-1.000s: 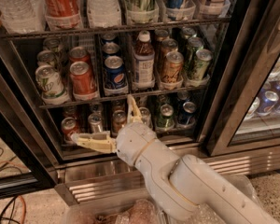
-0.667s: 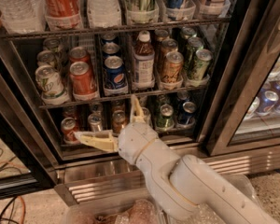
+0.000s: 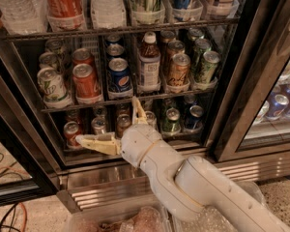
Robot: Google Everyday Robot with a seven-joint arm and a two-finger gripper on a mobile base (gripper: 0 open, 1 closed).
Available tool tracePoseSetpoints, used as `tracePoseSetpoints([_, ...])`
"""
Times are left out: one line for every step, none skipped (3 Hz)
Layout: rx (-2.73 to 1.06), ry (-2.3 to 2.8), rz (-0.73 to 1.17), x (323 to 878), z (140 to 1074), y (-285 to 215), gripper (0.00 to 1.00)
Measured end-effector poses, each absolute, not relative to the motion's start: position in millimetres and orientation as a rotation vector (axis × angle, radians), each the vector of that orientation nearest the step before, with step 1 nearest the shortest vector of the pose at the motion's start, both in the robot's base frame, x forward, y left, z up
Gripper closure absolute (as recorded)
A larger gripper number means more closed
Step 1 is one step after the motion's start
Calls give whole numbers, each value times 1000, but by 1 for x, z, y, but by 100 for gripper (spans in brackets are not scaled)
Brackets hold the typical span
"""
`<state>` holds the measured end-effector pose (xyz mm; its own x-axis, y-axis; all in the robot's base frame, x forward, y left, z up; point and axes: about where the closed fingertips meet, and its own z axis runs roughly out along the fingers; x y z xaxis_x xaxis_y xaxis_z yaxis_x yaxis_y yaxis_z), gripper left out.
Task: Pick pepsi can from middle shelf of fridge
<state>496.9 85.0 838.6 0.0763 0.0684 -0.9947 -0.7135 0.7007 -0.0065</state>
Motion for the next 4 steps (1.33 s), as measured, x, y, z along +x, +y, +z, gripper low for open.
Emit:
tracePoseSetpoints([-584, 1377, 639, 511, 837, 90, 0])
tracePoseSetpoints([-531, 1400, 611, 524, 835, 87, 0])
tracePoseSetpoints([-440, 1431, 552, 535, 832, 82, 0])
tracePoseSetpoints([-359, 1440, 464, 545, 833, 72, 0])
